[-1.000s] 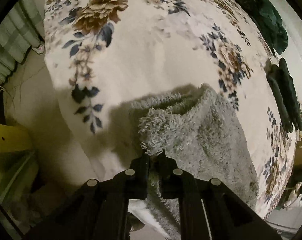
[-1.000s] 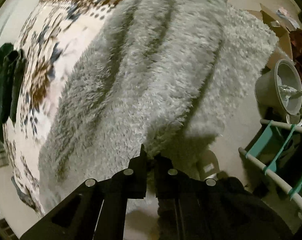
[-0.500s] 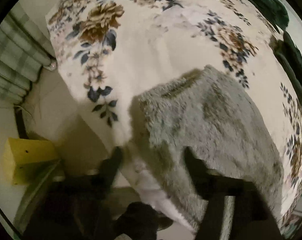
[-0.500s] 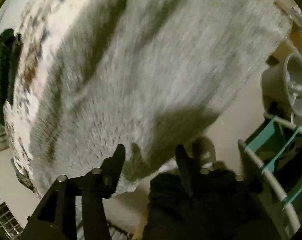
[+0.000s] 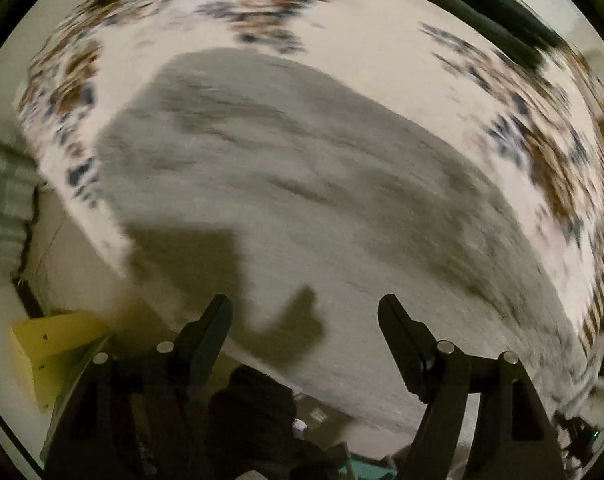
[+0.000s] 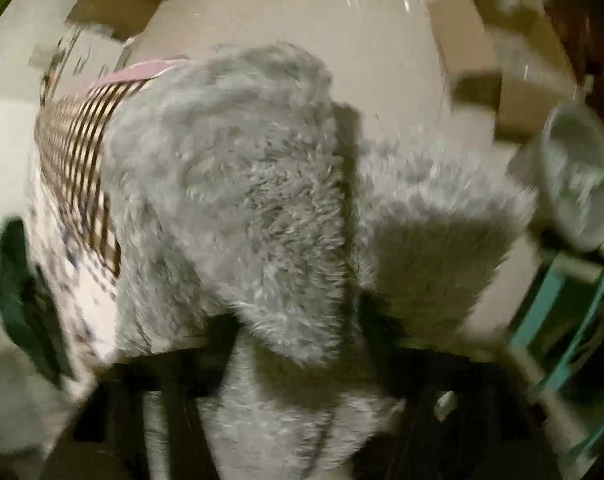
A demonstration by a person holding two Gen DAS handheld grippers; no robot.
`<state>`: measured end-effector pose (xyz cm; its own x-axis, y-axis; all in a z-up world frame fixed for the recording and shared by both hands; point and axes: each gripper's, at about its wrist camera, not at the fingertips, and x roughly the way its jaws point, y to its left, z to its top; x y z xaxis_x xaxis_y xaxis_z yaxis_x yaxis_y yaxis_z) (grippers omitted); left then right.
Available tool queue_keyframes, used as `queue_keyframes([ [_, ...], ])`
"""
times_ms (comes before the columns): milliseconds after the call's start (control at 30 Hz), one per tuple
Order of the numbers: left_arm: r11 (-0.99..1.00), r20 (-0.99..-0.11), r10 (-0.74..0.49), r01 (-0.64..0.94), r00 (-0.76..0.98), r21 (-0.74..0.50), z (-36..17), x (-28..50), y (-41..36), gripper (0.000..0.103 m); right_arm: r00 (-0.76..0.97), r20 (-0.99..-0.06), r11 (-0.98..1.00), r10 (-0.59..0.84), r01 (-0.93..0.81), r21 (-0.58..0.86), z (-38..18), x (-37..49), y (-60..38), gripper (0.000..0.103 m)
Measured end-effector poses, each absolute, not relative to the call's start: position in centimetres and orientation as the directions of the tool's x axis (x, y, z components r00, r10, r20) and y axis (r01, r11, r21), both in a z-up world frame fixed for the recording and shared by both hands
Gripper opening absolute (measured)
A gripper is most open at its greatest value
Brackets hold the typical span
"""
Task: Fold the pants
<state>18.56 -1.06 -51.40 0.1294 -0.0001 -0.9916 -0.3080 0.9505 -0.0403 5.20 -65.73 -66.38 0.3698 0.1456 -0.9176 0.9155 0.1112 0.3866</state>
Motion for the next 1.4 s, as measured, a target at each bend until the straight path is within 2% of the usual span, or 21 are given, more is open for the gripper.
queue_keyframes([
  [200,0.991,-0.991,-0.054,-0.113,0.122,-0.068,-51.3,18.6,-9.6,0.074,0.414,-0.91,0.141,0.038,0.899,0.415,-61.5,2.2,-64.8,0.008],
  [333,0.998,-0.99,-0.061,-0.005,0.124,-0.062,-51.8,18.6,-13.7,0.074,0.322,-0.945,0.13,0.054,0.936,0.327,-62.1,-0.1,-64.1,0.008],
  [367,0.998,-0.991,-0.06,0.024,0.121,-0.058,-52.0,18.7,-14.9,0.074,0.277,-0.957,0.129,0.087,0.949,0.286,-62.9,-0.3,-64.0,0.013],
  [467,0.993,-0.991,-0.075,0.104,0.111,-0.063,-52.5,18.9,-17.7,0.074,0.219,-0.965,0.159,0.146,0.957,0.242,-63.6,-0.6,-64.3,0.045],
  [500,0.989,-0.99,-0.084,0.135,0.112,-0.068,-52.6,19.1,-18.8,0.074,0.256,-0.958,0.164,0.126,0.947,0.275,-62.9,-0.6,-64.6,0.049],
  [600,0.976,-0.988,-0.104,0.205,0.113,-0.079,-52.9,19.8,-21.6,0.074,0.298,-0.954,0.214,0.038,0.93,0.299,-60.3,-0.8,-65.9,0.059],
  [800,0.958,-0.987,-0.126,0.269,0.099,-0.095,-54.1,21.3,-25.6,0.074,0.333,-0.943,0.097,-0.022,0.939,0.33,-61.1,-1.1,-71.2,0.059],
  [833,0.957,-0.988,-0.126,0.275,0.094,-0.096,-54.3,21.3,-26.0,0.074,0.326,-0.945,0.076,0.009,0.943,0.325,-62.2,-0.6,-72.0,0.059],
  [867,0.955,-0.987,-0.13,0.28,0.09,-0.101,-54.4,21.4,-26.4,0.074,0.319,-0.947,0.058,0.029,0.945,0.321,-63.0,-0.6,-72.3,0.049],
  [900,0.953,-0.987,-0.131,0.284,0.088,-0.102,-54.6,21.4,-26.6,0.074,0.334,-0.942,0.035,0.038,0.941,0.336,-63.5,-0.7,-72.5,0.026],
  [967,0.951,-0.988,-0.129,0.292,0.078,-0.101,-55.2,21.3,-27.1,0.074,0.363,-0.929,-0.002,0.076,0.932,0.364,-64.4,-0.9,-72.4,0.008],
  [1100,0.95,-0.991,-0.124,0.294,0.049,-0.104,-56.4,21.0,-27.5,0.074,0.337,-0.941,-0.072,-0.006,0.939,0.337,-62.8,-3.9,-72.0,0.006],
  [1200,0.951,-0.992,-0.122,0.291,0.033,-0.107,-56.8,21.0,-27.4,0.074,0.238,-0.971,-0.067,0.022,0.969,0.236,-63.3,-5.7,-72.6,0.006],
  [1233,0.95,-0.992,-0.121,0.294,0.032,-0.106,-56.9,21.0,-27.4,0.074,0.204,-0.978,-0.052,0.04,0.978,0.202,-63.6,-5.8,-72.8,0.009],
  [1267,0.949,-0.992,-0.117,0.299,0.035,-0.102,-56.9,21.1,-27.5,0.074,0.165,-0.985,-0.037,0.056,0.986,0.163,-63.8,-5.8,-72.9,0.019],
  [1300,0.948,-0.993,-0.116,0.302,0.038,-0.099,-56.8,21.1,-27.5,0.074,0.142,-0.987,-0.025,0.076,0.99,0.141,-63.7,-5.6,-73.0,0.036],
  [1333,0.947,-0.993,-0.113,0.307,0.043,-0.094,-56.8,21.2,-27.6,0.074,0.147,-0.986,-0.026,0.078,0.989,0.146,-63.2,-5.4,-73.1,0.043],
  [1367,0.947,-0.993,-0.109,0.309,0.045,-0.09,-56.8,21.2,-27.4,0.074,0.16,-0.985,-0.026,0.062,0.987,0.158,-62.5,-5.2,-73.0,0.048],
  [1400,0.947,-0.993,-0.107,0.308,0.045,-0.088,-56.9,21.4,-27.5,0.074,0.189,-0.982,-0.01,0.02,0.982,0.189,-61.0,-4.5,-72.7,0.048],
])
